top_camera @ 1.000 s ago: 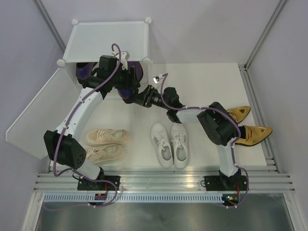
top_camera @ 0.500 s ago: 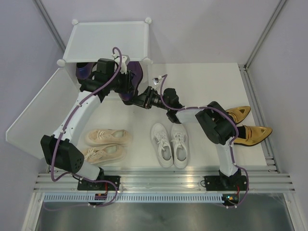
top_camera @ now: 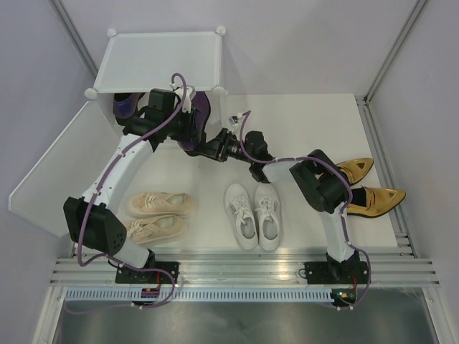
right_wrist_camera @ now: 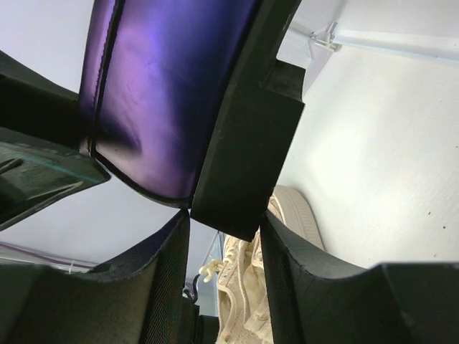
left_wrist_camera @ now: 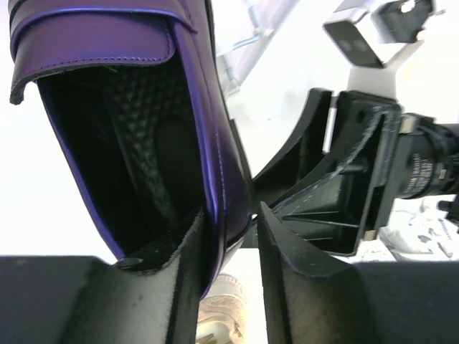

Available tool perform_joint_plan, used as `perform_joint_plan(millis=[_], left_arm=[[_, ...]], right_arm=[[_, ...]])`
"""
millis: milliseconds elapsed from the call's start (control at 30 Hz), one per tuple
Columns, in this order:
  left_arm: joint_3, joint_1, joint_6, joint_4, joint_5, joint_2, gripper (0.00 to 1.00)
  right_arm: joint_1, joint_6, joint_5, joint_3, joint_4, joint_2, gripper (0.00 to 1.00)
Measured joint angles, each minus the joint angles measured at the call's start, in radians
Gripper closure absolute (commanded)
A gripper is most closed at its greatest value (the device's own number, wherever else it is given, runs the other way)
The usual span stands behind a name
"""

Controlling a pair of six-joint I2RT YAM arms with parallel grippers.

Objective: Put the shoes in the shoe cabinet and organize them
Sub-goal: Place the shoe in the shoe cabinet.

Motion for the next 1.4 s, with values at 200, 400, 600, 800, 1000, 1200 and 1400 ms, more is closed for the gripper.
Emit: perform_joint_plan(millis=[200,400,600,800,1000,1200,1400], left_arm=[[0.000,-0.001,0.010,-0.005,-0.039,0.019,0.93],[0.013,-0.009,0.011,-0.016,-0.045,0.049,0.98],[0.063,-0.013,0.011,-0.053,-0.080,0.077,0.98],[0.130,-0.017,0.023,-0.096,-0.110,0.113,0.98],[0.146,-0.023,0.082,-0.120,-0.140,0.123,0.98],[0.154,0.005,0.136,-0.165,-0.166,0.142,0.98],[0.191,0.061,0.145,-0.182,-0.158,0.163,0.98]], right_arm=[[-0.015,0.004,0.000,0.002,0.000,0.005,0.52],[-0.018,0.011,0.000,0.012,-0.008,0.022,0.44],[-0.019,0.026,0.001,0.027,-0.010,0.024,0.37],[-0.023,0.034,0.004,0.032,0.005,0.024,0.36],[-0.025,0.033,-0.009,0.020,0.017,0.017,0.34],[-0.035,0.012,-0.044,-0.016,0.032,-0.051,0.32],[-0.039,-0.076,-0.063,-0.058,-0.018,-0.157,0.30]])
